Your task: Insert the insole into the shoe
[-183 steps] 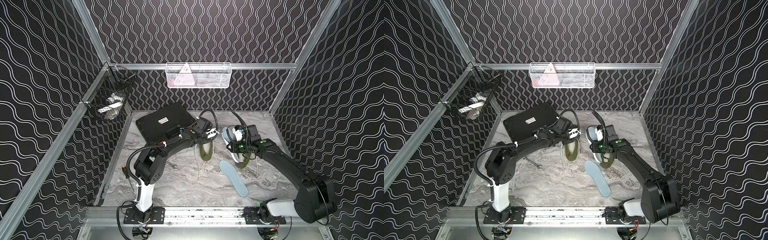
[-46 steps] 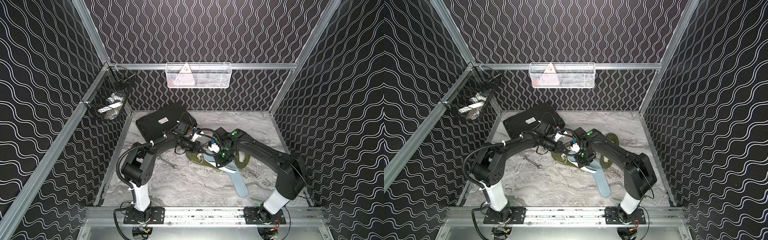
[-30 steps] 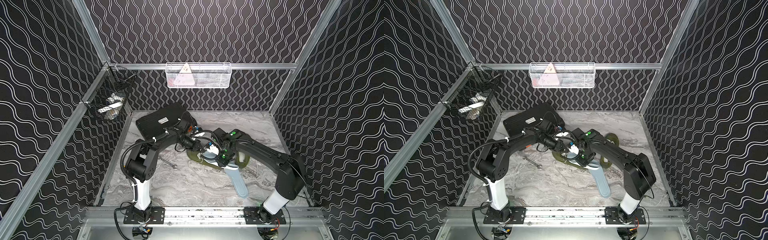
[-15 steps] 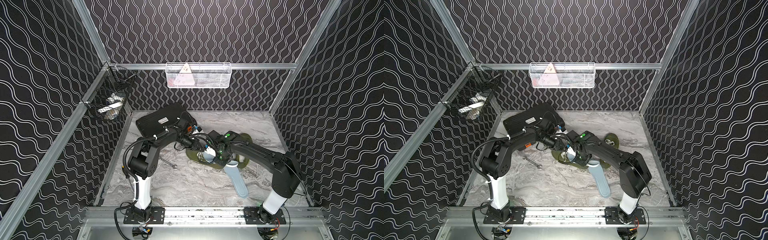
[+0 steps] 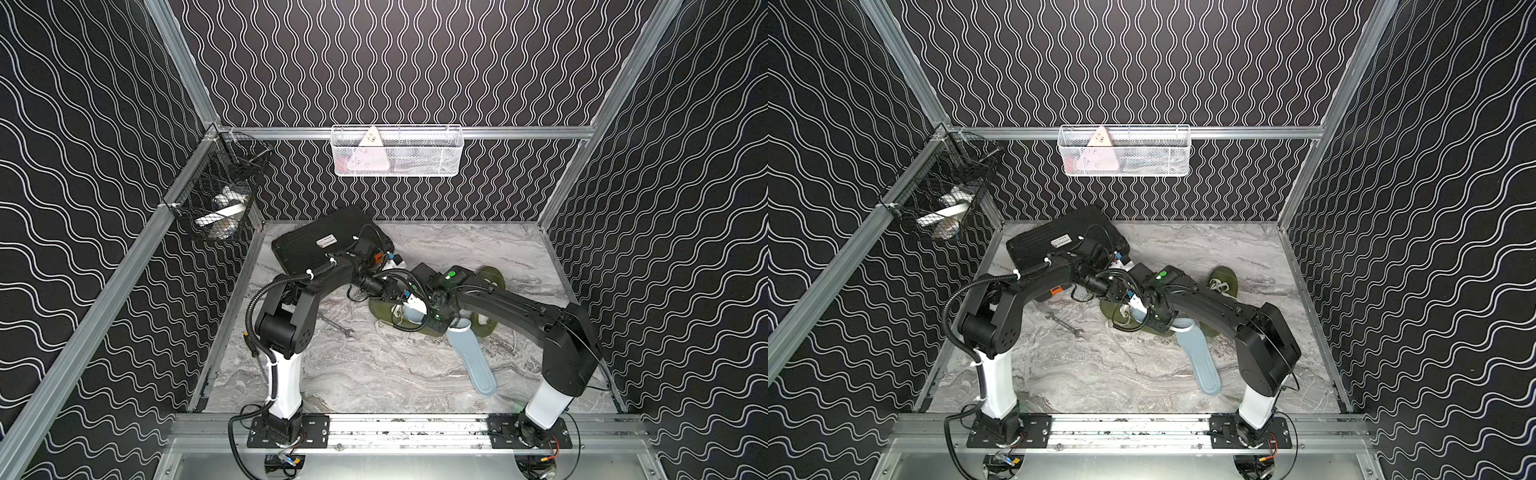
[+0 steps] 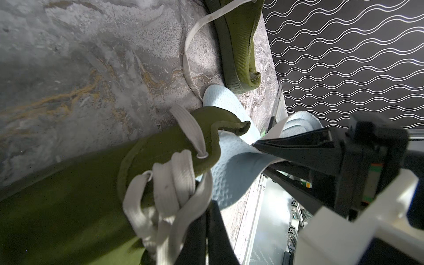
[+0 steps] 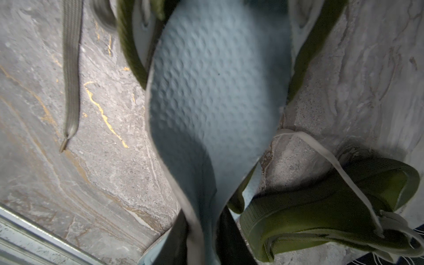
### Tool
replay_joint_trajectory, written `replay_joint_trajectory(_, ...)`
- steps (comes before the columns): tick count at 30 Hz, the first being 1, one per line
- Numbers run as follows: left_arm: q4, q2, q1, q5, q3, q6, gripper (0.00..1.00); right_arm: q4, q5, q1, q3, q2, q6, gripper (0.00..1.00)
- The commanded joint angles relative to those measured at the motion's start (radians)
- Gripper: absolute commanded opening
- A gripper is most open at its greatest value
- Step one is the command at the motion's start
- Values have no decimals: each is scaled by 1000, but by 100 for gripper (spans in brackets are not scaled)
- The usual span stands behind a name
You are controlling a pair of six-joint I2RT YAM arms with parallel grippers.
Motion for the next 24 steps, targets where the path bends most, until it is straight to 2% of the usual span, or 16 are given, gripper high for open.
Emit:
replay_joint_trajectory(1,-32,-5,-1,43,23,32,0,24,72,14,-37,-29,-66,24)
replay_joint_trajectory(6,-47,18,-2,44,43,39,0,48,113,26,-58,-60,-132,24)
replay_joint_trajectory(14,-78,33,4,47,60,64,0,46,160,30,-22,-7,-204,24)
replay_joint_trajectory(24,-183,65,20,73,120,141,0,52,186,30,-59,-64,-252,24)
